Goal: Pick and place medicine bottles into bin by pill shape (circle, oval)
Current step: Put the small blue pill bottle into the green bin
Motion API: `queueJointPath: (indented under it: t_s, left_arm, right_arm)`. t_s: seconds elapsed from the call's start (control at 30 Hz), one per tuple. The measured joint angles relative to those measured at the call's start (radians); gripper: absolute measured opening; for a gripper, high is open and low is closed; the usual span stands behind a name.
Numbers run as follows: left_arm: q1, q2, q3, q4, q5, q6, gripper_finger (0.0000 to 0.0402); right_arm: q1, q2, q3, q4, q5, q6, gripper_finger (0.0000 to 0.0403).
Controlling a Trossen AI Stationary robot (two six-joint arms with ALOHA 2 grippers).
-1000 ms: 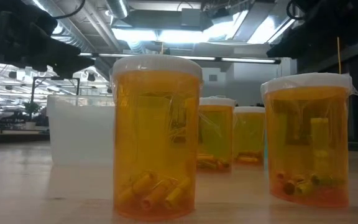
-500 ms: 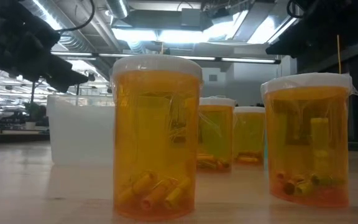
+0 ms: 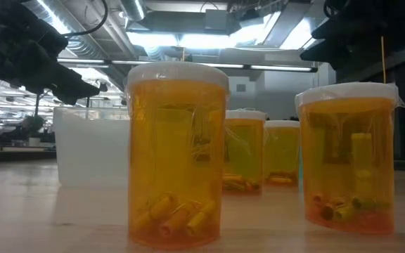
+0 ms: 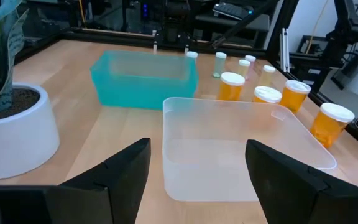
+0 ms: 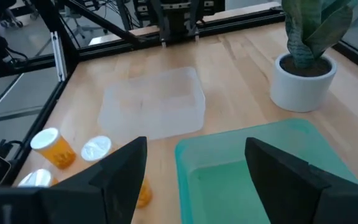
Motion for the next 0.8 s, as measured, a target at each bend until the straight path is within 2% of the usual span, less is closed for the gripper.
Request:
queueJointPath:
  t_s: [0.3,0.47,0.8]
  left_arm:
    - [0.0,0.0,0.0,0.0,-0.002,0.008,0.0254]
    - [0.0,0.0,0.0,0.001,-0.002,0.008,0.0254]
    - [0.0,0.0,0.0,0.001,-0.003,0.0,0.0254]
  right_arm:
    - [0.0,0.0,0.0,-0.008,0.0,-0.232,0.0273]
    - [0.0,0.002,0.0,-0.005,-0.001,-0.144,0.0273]
    - [0.0,0.067,0.0,0.001,-0.009,-0.116,0.0273]
